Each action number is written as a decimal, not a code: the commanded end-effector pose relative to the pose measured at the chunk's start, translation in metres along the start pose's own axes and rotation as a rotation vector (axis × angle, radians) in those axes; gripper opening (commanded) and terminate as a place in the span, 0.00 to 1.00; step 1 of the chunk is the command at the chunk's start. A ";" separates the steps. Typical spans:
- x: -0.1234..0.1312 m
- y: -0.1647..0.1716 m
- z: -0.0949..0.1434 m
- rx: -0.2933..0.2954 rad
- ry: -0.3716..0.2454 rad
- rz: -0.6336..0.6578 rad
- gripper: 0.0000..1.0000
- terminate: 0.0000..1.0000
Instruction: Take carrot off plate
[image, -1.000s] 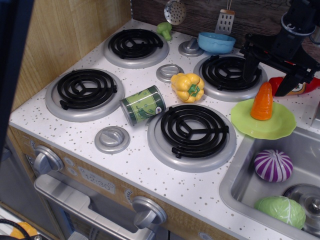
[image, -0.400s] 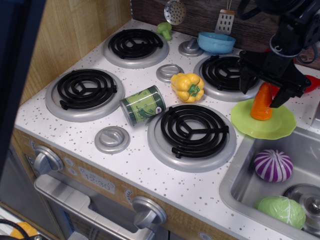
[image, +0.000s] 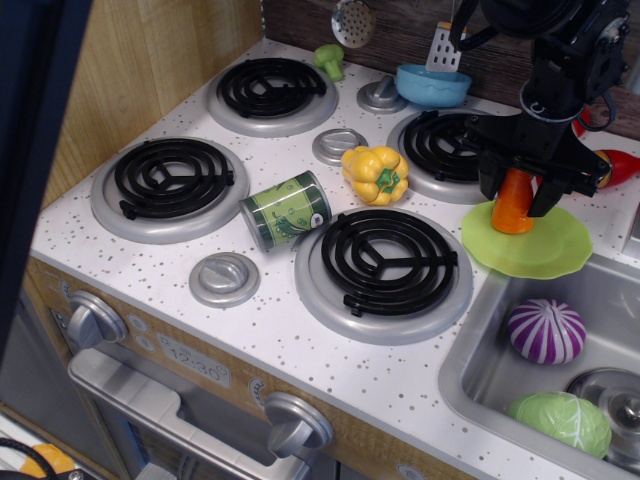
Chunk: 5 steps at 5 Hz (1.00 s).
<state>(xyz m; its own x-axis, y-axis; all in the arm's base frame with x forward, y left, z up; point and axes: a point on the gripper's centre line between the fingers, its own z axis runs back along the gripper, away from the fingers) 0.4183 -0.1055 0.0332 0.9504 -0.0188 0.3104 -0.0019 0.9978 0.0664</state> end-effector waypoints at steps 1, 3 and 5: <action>0.011 -0.003 0.018 0.002 -0.041 0.004 0.00 0.00; 0.004 0.041 0.052 0.173 -0.001 0.024 0.00 0.00; -0.025 0.063 0.063 0.294 0.054 0.154 0.00 0.00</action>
<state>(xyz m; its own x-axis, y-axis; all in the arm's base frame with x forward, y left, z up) 0.3580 -0.0431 0.0538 0.9692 0.1443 0.1998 -0.2064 0.9182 0.3380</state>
